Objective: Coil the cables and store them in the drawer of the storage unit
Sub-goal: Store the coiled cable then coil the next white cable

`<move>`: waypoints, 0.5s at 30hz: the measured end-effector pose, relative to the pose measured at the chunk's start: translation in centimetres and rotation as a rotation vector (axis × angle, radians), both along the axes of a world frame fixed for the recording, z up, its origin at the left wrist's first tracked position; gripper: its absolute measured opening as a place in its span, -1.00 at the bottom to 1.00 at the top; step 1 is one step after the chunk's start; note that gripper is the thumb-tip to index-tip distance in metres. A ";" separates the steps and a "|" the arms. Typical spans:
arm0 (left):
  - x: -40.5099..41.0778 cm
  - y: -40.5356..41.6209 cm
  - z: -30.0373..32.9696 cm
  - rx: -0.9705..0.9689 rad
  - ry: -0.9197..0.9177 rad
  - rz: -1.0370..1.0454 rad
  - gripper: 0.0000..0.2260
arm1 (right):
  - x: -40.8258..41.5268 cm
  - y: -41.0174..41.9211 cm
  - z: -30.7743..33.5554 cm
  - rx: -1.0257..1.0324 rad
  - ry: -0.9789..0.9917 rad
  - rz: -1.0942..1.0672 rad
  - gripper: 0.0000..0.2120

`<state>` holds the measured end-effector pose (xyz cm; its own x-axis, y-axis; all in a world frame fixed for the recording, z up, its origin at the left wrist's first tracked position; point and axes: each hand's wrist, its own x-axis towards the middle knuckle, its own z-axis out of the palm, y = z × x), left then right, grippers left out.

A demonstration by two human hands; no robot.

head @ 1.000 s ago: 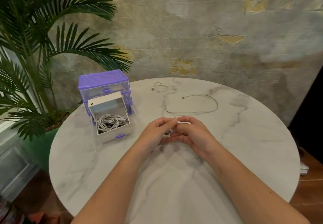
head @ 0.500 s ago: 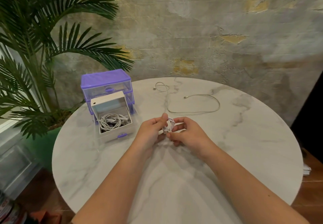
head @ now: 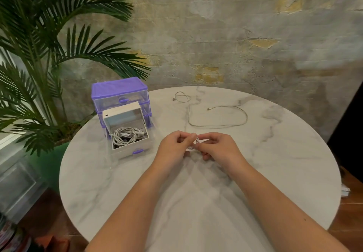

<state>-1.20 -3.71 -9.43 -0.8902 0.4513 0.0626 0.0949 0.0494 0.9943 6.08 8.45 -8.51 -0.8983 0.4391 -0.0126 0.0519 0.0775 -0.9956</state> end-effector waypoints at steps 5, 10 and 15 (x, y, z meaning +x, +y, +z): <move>-0.1 -0.3 0.3 0.145 -0.098 -0.080 -0.81 | 0.1 0.2 0.1 -0.108 -0.027 0.050 -0.73; 0.1 -0.4 1.0 0.212 -0.227 -0.113 -0.81 | 0.0 0.6 0.0 -0.279 -0.057 0.126 -0.68; 0.2 -0.4 1.3 0.267 -0.266 -0.093 -0.76 | -0.2 0.1 0.0 -0.073 0.002 0.055 -0.74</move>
